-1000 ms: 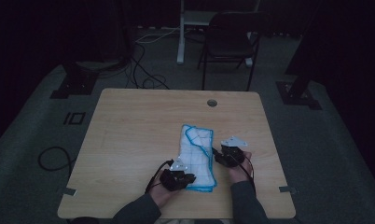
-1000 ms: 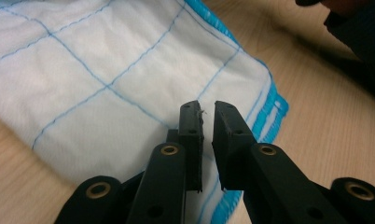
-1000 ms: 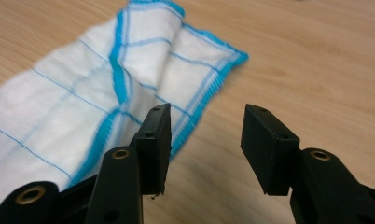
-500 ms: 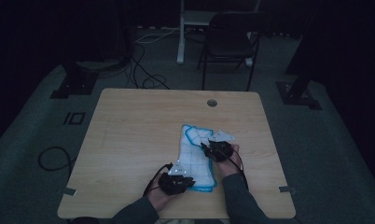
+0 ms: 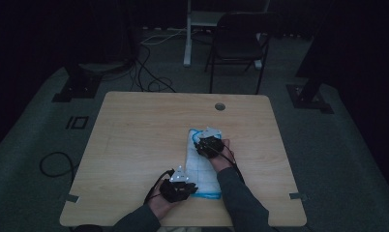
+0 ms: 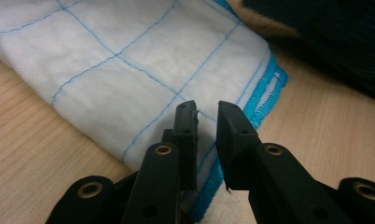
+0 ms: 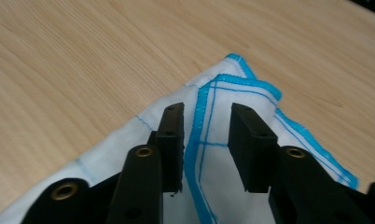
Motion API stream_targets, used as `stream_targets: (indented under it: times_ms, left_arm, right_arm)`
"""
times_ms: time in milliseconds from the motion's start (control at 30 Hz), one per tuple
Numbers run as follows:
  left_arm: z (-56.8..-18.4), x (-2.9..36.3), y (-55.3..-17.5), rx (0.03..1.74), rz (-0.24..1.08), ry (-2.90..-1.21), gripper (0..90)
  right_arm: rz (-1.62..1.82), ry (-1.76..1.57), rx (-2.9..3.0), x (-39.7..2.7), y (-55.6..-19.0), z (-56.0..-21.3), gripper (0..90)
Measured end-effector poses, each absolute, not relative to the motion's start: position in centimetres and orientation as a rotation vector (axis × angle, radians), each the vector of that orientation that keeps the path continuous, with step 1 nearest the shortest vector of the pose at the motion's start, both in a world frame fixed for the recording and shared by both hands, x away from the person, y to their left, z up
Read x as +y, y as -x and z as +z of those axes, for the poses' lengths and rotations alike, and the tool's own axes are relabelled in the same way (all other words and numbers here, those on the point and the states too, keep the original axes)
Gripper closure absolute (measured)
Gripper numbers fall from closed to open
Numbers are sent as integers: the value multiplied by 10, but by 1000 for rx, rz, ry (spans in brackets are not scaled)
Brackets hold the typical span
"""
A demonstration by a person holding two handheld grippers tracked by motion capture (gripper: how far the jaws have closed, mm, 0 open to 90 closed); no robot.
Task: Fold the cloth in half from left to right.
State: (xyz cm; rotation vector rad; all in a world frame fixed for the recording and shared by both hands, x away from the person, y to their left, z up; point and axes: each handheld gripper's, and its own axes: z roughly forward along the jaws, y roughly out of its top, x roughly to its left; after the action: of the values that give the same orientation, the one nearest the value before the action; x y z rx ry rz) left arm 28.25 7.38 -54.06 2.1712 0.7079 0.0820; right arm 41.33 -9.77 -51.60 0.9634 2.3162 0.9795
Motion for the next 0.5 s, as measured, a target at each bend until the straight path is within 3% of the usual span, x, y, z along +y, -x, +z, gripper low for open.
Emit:
stream_targets:
  times_ms: [233,267,300,367,500]
  left_arm:
    - [-542,70,-281,687,73,-2166,749]
    - [-543,69,-281,681,72,-2173,742]
    - [-544,69,-281,683,71,-2175,740]
    - [-544,70,-281,684,73,-2174,745]
    - [-544,70,-283,690,93,-2193,823]
  right_arm:
    - [874,-960,2364,-84,-428,-529,594]
    - [857,-968,2374,-83,-430,-531,614]
    - [854,-976,2369,-84,-432,-531,704]
    - [864,-996,2364,-88,-434,-529,782]
    - [881,-1029,2330,-96,-438,-523,845]
